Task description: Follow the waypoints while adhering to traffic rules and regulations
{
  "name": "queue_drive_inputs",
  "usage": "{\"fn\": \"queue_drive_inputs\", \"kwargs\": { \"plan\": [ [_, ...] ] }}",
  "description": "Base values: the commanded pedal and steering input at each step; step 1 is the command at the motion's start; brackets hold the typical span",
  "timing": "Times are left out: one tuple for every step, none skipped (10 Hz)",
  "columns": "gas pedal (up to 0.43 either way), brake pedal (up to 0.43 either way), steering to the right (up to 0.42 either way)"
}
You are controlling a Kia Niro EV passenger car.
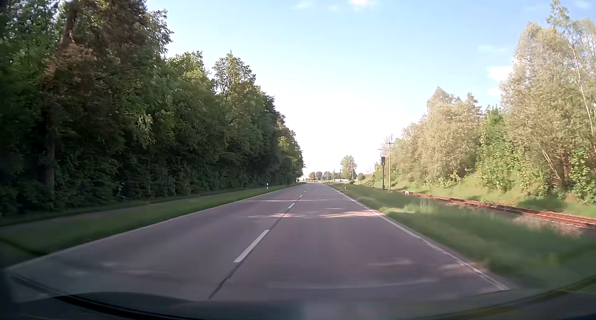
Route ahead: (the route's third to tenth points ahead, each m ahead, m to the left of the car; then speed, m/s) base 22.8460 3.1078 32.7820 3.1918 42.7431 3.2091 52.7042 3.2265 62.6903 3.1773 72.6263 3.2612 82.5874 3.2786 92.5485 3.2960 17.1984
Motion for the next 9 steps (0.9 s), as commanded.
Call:
{"fn": "queue_drive_inputs", "kwargs": {
  "plan": [
    [0.197,0.000,0.000],
    [0.197,0.000,0.000],
    [0.197,0.000,0.000],
    [0.197,0.000,0.000],
    [0.197,0.000,0.000],
    [0.197,0.000,0.000],
    [0.197,0.000,0.000],
    [0.197,0.000,0.001],
    [0.197,0.000,0.000]
  ]
}}
